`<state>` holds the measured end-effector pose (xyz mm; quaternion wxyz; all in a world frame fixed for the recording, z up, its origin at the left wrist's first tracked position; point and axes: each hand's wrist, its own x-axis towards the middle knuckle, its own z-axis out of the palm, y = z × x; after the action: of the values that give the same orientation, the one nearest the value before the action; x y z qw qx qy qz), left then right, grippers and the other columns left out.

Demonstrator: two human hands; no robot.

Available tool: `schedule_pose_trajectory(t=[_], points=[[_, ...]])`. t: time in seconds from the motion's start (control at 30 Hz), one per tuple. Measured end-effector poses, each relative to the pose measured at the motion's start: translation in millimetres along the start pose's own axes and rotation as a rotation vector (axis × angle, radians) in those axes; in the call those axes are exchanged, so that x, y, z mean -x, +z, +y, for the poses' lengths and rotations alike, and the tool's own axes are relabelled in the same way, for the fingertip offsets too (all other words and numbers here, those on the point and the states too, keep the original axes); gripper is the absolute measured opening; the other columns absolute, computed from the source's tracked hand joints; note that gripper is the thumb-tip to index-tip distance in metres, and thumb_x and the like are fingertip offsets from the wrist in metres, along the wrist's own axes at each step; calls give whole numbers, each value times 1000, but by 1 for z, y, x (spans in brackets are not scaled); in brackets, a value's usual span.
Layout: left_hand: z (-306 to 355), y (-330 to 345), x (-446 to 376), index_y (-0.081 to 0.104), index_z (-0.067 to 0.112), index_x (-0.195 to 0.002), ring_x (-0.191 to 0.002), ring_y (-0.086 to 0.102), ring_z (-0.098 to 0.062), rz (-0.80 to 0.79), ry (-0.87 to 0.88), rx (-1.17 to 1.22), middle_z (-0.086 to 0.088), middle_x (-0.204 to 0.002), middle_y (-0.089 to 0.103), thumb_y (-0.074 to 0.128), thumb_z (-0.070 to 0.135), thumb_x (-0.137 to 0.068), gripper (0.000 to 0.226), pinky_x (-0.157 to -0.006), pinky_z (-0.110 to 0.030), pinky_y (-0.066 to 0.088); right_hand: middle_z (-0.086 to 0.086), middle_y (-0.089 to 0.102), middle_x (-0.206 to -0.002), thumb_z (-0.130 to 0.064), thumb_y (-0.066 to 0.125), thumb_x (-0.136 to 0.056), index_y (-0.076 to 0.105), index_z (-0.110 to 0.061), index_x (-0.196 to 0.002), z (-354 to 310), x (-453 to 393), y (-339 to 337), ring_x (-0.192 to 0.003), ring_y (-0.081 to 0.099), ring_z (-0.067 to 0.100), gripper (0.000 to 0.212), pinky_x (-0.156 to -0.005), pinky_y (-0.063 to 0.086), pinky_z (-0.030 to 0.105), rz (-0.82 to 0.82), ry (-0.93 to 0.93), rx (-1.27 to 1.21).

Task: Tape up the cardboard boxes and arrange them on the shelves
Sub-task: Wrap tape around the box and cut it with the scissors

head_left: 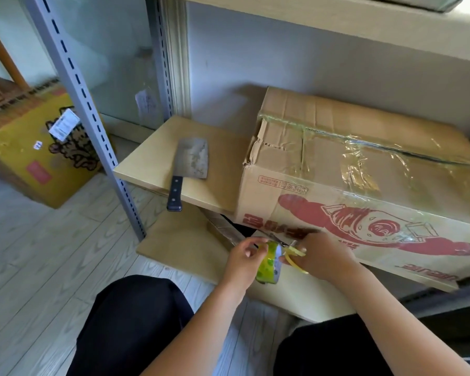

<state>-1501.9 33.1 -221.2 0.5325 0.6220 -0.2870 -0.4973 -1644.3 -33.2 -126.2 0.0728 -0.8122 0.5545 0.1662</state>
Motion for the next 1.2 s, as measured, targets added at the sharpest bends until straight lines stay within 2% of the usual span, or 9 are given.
schedule_pose_trajectory(t=[0.23, 0.43, 0.5, 0.6, 0.7, 0.9, 1.0, 1.1, 1.2], points=[[-8, -9, 11, 68, 21, -84, -83, 65, -16, 49, -23, -132, 2, -84, 69, 62, 9, -90, 15, -72, -26, 47, -2, 65, -99, -54, 65, -86, 63, -17, -102, -11, 22, 23, -91, 65, 20, 40, -71, 51, 28, -36, 8, -18], [28, -38, 32, 70, 22, -94, -89, 66, -15, 146, 33, -125, 2, -95, 71, 65, 27, -92, 8, -73, -29, 51, 9, 64, -114, -35, 42, -102, 58, -8, -121, -8, 67, -19, -106, 61, 26, 36, -84, 45, 29, -86, -103, -271], [50, -45, 44, 69, 22, -93, -86, 66, -16, 155, 115, -85, 3, -91, 71, 65, 25, -92, 5, -69, -26, 48, 5, 63, -110, -34, 43, -102, 57, -14, -116, -4, 83, -45, -101, 62, 21, 28, -79, 45, 25, 25, -152, -280], [90, -45, 62, 68, 16, -87, -77, 63, -16, 195, 220, 62, 1, -81, 70, 66, 15, -91, 5, -67, -27, 46, -4, 58, -74, -37, 55, -97, 49, -21, -88, 6, 96, -88, -61, 57, 10, 19, -49, 39, 20, 384, -78, -377], [129, -38, 84, 68, 18, -86, -76, 67, -7, 204, 321, 89, 8, -81, 73, 67, 20, -91, 5, -65, -17, 49, 4, 56, -67, -32, 65, -91, 52, -11, -90, 26, 86, -123, -56, 56, 24, 24, -48, 40, 27, 642, 128, -479], [204, -16, 135, 70, 15, -90, -71, 71, -14, 64, 404, 184, 4, -88, 74, 66, 22, -91, 8, -72, -39, 58, -1, 58, -68, 5, 54, -87, 56, -14, -72, 44, 59, -139, -57, 55, 15, 24, -54, 44, 26, 462, 321, -229], [228, -13, 156, 67, 9, -99, -63, 69, -29, -78, 442, 279, -6, -93, 72, 66, 12, -90, 9, -64, -41, 58, -4, 50, -64, 4, 52, -82, 46, -17, -71, 42, 66, -145, -55, 46, 17, 24, -52, 39, 24, 580, 303, -119], [248, -8, 169, 62, 4, -107, -58, 64, -33, -209, 486, 317, -9, -90, 70, 67, 11, -82, 27, -57, -37, 55, -11, 61, -72, -39, 56, -96, 59, -27, -83, 32, 95, -168, -60, 57, 12, 19, -47, 38, 25, 890, 68, -391], [262, 9, 174, 60, 5, -110, -58, 64, -34, -276, 514, 283, -10, -96, 69, 68, 13, -80, 32, -58, -41, 57, -16, 68, -79, -56, 62, -85, 66, -34, -98, 13, 143, -203, -71, 64, 5, 26, -61, 51, 22, 797, -443, -928]])
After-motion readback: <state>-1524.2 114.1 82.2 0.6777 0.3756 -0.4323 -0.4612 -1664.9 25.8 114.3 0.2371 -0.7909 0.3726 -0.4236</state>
